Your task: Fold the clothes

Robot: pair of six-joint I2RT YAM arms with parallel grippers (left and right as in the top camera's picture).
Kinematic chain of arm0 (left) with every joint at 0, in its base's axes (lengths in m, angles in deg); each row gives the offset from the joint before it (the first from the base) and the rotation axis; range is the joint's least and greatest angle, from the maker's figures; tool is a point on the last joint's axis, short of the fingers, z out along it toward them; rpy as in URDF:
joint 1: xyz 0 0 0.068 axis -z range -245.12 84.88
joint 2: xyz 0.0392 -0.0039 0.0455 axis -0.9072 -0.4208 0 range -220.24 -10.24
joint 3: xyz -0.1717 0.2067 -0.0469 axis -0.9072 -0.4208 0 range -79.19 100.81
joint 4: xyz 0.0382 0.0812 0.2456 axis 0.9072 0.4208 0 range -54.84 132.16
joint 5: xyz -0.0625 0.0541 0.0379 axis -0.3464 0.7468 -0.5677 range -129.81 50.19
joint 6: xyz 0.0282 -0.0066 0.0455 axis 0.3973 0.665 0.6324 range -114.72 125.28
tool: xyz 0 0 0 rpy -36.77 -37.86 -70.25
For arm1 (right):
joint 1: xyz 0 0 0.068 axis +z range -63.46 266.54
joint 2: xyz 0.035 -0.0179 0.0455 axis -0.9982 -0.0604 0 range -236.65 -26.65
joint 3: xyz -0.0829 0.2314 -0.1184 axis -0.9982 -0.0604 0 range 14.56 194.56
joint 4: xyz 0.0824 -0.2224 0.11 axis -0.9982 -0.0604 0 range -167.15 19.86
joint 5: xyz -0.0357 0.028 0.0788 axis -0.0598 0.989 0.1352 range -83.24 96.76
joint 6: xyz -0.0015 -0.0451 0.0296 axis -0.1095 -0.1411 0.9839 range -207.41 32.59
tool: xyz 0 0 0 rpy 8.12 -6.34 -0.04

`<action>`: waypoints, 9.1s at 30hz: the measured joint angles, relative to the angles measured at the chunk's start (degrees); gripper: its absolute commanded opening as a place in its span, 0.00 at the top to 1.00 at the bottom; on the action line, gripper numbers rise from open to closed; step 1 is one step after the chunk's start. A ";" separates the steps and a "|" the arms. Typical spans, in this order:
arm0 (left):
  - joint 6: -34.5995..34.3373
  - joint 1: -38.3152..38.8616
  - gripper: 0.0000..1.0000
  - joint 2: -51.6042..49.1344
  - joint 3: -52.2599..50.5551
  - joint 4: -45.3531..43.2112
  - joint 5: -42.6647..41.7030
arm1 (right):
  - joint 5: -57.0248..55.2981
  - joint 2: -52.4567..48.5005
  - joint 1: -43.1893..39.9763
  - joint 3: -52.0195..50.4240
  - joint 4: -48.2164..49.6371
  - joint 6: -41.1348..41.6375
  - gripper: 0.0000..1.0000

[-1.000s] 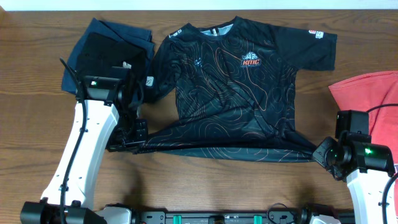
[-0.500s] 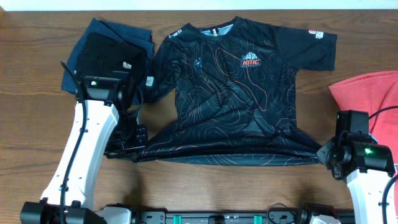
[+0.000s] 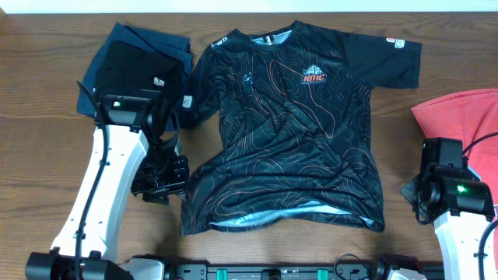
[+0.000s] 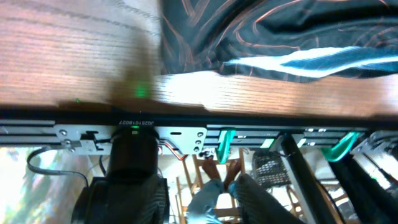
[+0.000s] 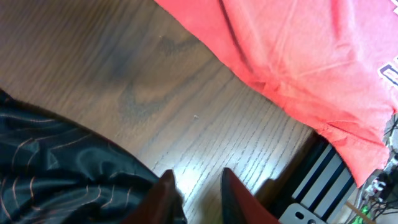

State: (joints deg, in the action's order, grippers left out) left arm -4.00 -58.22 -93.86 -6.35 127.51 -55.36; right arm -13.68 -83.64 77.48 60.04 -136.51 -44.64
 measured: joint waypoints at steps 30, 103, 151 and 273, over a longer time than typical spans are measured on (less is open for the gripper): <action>0.79 9.31 0.53 -1.79 -1.90 -33.53 -0.66 | 35.54 -32.11 -0.83 -3.23 33.03 -19.37 0.99; -5.11 0.33 0.94 -29.46 -2.23 -23.69 18.53 | 33.03 -28.13 4.52 -2.34 35.69 -15.69 0.90; 5.07 8.20 0.94 -27.30 -2.23 -43.56 14.40 | 31.04 -22.03 -4.96 29.92 2.34 -23.93 0.73; 10.25 5.27 0.94 -15.74 -13.05 -56.39 -1.53 | 22.32 -22.51 -21.57 10.54 11.52 -15.37 0.98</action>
State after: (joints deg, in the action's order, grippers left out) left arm 6.25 -52.95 -109.59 -19.40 71.12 -56.89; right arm 8.63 -106.15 55.91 70.57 -125.00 -60.01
